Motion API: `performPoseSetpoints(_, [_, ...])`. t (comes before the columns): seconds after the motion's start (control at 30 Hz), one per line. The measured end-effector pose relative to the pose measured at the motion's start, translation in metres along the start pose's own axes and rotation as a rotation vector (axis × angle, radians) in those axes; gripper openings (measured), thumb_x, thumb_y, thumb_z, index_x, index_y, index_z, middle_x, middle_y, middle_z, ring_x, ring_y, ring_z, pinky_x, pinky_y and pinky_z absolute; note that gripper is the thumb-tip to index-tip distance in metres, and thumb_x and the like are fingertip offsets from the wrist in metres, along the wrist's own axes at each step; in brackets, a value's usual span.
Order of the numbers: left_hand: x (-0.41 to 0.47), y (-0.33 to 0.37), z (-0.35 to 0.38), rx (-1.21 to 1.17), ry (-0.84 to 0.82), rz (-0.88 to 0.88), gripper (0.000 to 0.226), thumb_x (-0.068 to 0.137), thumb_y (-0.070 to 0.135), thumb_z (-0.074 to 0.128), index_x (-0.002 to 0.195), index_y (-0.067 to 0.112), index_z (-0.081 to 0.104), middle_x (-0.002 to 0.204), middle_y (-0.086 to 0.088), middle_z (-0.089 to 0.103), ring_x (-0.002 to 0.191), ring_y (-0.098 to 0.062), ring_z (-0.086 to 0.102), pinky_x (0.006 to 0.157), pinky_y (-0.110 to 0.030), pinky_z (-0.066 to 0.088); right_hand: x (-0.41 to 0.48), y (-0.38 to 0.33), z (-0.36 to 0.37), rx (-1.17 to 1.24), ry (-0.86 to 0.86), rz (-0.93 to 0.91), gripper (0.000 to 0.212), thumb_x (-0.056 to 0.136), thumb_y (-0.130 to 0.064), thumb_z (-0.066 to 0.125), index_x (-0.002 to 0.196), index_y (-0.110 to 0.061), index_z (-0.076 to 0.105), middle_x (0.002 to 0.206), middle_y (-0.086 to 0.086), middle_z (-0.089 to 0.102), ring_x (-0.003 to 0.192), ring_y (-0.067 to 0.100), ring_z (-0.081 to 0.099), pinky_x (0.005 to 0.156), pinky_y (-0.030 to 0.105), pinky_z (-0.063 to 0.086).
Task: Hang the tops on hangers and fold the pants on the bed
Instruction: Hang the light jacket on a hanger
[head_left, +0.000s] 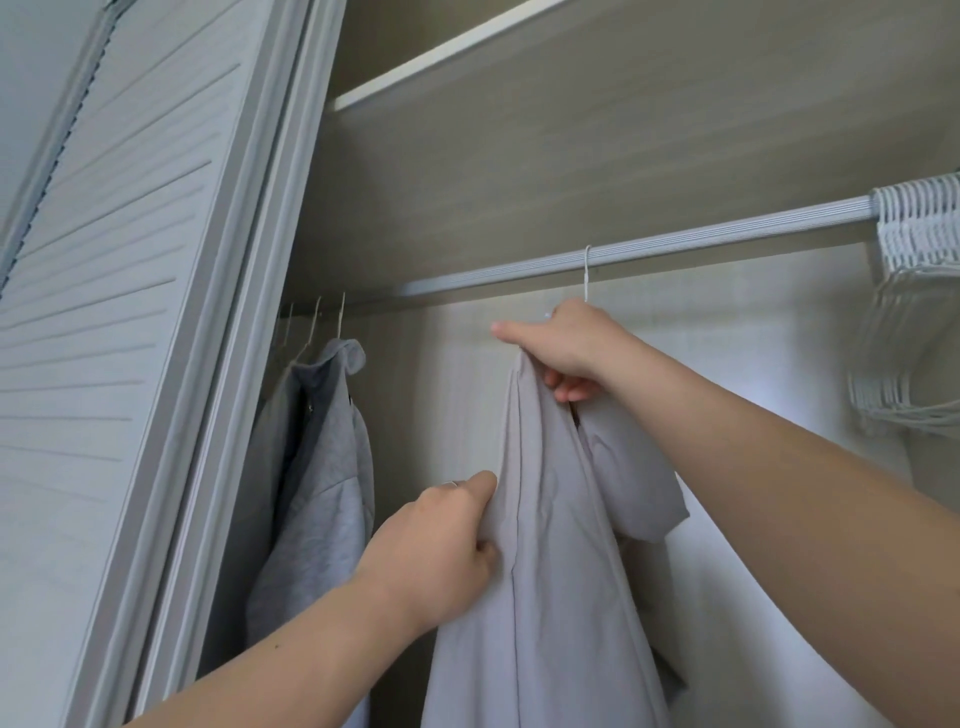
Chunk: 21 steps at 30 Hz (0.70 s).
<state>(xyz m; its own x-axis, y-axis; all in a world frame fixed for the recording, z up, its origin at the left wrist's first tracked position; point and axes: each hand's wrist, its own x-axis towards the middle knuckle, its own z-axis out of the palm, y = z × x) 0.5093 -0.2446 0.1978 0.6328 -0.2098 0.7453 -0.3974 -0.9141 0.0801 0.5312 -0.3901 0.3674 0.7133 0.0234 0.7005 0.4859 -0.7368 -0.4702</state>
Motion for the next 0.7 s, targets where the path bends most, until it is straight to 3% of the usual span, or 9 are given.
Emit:
performPoseSetpoints(0.1, [-0.002, -0.001, 0.002, 0.006, -0.01, 0.021, 0.027, 0.086, 0.017, 0.049, 0.075, 0.024, 0.025, 0.08, 0.004, 0.043, 0.085, -0.029, 0.053, 0.075, -0.043, 0.05, 0.003, -0.003, 0.007, -0.003, -0.04, 0.022, 0.032, 0.087, -0.031, 0.059, 0.077, 0.0, 0.06, 0.065, 0.015, 0.068, 0.045, 0.027, 0.063, 0.042, 0.026, 0.051])
performPoseSetpoints(0.2, [-0.004, -0.004, 0.005, -0.002, -0.021, 0.016, 0.027, 0.085, 0.014, 0.047, 0.075, 0.025, 0.024, 0.082, 0.004, 0.042, 0.087, -0.03, 0.052, 0.077, -0.043, 0.049, 0.005, 0.003, 0.014, 0.075, -0.088, 0.018, 0.03, 0.09, -0.018, 0.051, 0.073, 0.005, 0.06, 0.068, 0.022, 0.067, 0.059, 0.035, 0.07, 0.047, 0.032, 0.057])
performPoseSetpoints(0.3, [-0.006, -0.013, 0.008, -0.002, -0.042, -0.009, 0.026, 0.083, 0.011, 0.045, 0.076, 0.025, 0.024, 0.086, 0.003, 0.042, 0.09, -0.031, 0.052, 0.08, -0.044, 0.049, 0.01, 0.01, 0.025, 0.106, -0.106, -0.011, 0.03, 0.092, -0.013, 0.046, 0.078, 0.009, 0.06, 0.061, 0.025, 0.066, 0.056, 0.037, 0.07, 0.053, 0.037, 0.06])
performPoseSetpoints(0.43, [-0.006, -0.026, 0.006, -0.008, -0.055, -0.056, 0.025, 0.081, 0.006, 0.045, 0.08, 0.026, 0.029, 0.09, 0.002, 0.042, 0.093, -0.031, 0.052, 0.082, -0.043, 0.049, 0.021, 0.013, 0.042, 0.067, -0.091, -0.075, 0.029, 0.098, -0.011, 0.039, 0.077, 0.005, 0.053, 0.046, 0.019, 0.058, 0.031, 0.025, 0.054, 0.033, 0.024, 0.046])
performPoseSetpoints(0.57, [-0.005, -0.038, -0.003, -0.007, -0.049, -0.112, 0.018, 0.085, 0.008, 0.045, 0.088, 0.023, 0.035, 0.095, 0.002, 0.044, 0.094, -0.026, 0.051, 0.083, -0.041, 0.05, 0.041, 0.007, 0.068, 0.033, -0.088, -0.153, 0.036, 0.101, -0.007, 0.037, 0.067, -0.003, 0.049, 0.057, 0.016, 0.057, 0.034, 0.019, 0.052, 0.03, 0.02, 0.04])
performPoseSetpoints(0.63, [-0.006, -0.045, -0.007, 0.003, -0.047, -0.135, 0.022, 0.085, 0.008, 0.045, 0.083, 0.026, 0.032, 0.094, 0.001, 0.045, 0.092, -0.026, 0.051, 0.082, -0.042, 0.049, 0.055, 0.003, 0.084, 0.018, -0.078, -0.166, 0.035, 0.102, -0.008, 0.039, 0.068, -0.007, 0.049, 0.058, 0.014, 0.057, 0.037, 0.02, 0.054, 0.031, 0.021, 0.044])
performPoseSetpoints(0.7, [-0.007, -0.054, -0.011, 0.011, -0.044, -0.176, 0.02, 0.085, 0.008, 0.044, 0.085, 0.026, 0.035, 0.094, -0.001, 0.048, 0.092, -0.029, 0.053, 0.083, -0.044, 0.049, 0.07, -0.003, 0.103, 0.02, -0.076, -0.151, 0.033, 0.101, -0.004, 0.042, 0.07, -0.002, 0.053, 0.045, 0.014, 0.055, 0.031, 0.022, 0.053, 0.043, 0.028, 0.052])
